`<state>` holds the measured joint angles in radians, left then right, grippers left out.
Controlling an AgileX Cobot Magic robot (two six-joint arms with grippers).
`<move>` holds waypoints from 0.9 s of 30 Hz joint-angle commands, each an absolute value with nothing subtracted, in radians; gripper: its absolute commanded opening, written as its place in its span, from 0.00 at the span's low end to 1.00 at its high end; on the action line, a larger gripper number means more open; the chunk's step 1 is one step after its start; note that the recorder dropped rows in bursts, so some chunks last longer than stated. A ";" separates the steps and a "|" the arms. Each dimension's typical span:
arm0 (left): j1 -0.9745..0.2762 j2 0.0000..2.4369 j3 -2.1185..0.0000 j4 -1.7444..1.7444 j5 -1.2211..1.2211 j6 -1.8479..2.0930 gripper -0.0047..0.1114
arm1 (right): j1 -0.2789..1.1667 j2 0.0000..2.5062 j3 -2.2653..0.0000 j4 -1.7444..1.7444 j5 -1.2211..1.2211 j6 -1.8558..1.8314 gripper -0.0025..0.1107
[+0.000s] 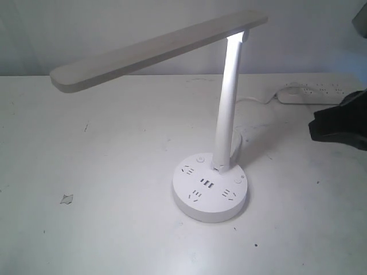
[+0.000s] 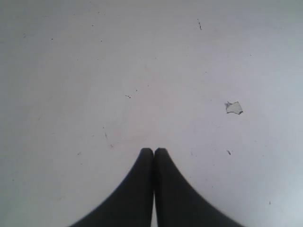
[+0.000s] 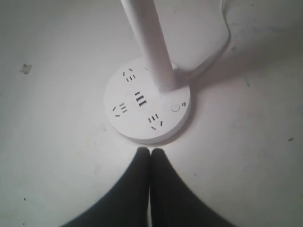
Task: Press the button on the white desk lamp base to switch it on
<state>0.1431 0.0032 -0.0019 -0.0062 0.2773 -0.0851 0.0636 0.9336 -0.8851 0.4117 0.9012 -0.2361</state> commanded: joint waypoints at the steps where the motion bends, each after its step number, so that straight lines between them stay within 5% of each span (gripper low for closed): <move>1: 0.138 0.000 0.000 -0.010 0.277 -0.082 0.04 | 0.058 0.821 -0.883 0.414 0.847 -0.212 0.02; 18: 0.138 0.000 0.000 -0.010 0.277 -0.082 0.04 | 0.061 0.247 -0.760 0.218 0.820 -0.216 0.02; 27: 0.138 0.000 0.000 -0.010 0.277 -0.082 0.04 | 0.061 0.000 -0.369 0.185 0.316 -0.212 0.02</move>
